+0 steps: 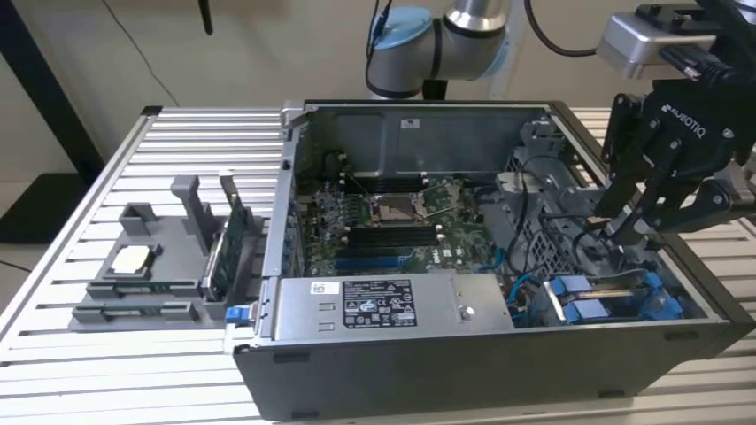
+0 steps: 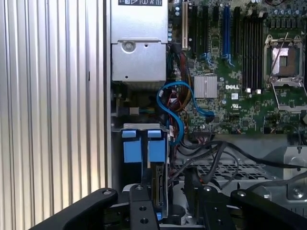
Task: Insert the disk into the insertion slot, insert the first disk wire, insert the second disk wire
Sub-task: 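Insert the first disk wire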
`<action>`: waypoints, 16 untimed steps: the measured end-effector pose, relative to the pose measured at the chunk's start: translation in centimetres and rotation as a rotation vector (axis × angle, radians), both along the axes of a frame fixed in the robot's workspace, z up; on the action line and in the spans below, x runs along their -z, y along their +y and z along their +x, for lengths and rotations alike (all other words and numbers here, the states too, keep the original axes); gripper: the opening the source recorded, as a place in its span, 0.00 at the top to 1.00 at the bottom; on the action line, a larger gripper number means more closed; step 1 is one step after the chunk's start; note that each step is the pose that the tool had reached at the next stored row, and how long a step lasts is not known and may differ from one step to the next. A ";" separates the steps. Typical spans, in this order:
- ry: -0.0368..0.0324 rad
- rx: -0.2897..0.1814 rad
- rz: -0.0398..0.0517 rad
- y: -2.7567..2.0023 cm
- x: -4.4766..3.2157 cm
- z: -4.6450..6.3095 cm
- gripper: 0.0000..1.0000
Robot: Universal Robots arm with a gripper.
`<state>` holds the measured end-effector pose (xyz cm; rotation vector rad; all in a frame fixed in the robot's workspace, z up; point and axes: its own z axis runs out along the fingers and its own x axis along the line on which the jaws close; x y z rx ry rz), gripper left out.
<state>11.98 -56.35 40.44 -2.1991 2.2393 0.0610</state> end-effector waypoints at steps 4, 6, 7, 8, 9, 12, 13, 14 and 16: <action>-0.0011 0.000 -0.0002 0.02 0.00 0.0 0.60; -0.0016 0.000 0.0000 0.04 0.01 0.0 0.60; -0.0021 0.000 -0.0001 0.06 0.02 0.0 0.60; -0.0027 0.000 -0.0001 0.07 0.03 0.0 0.60; -0.0034 0.000 0.0000 0.09 0.05 0.0 0.60; -0.0057 0.000 0.0001 0.15 0.09 -0.1 0.60; -0.0065 0.000 0.0004 0.19 0.10 -0.1 0.60; -0.0077 0.000 0.0011 0.22 0.13 -0.1 0.60; -0.0105 0.000 0.0027 0.26 0.21 -0.1 0.60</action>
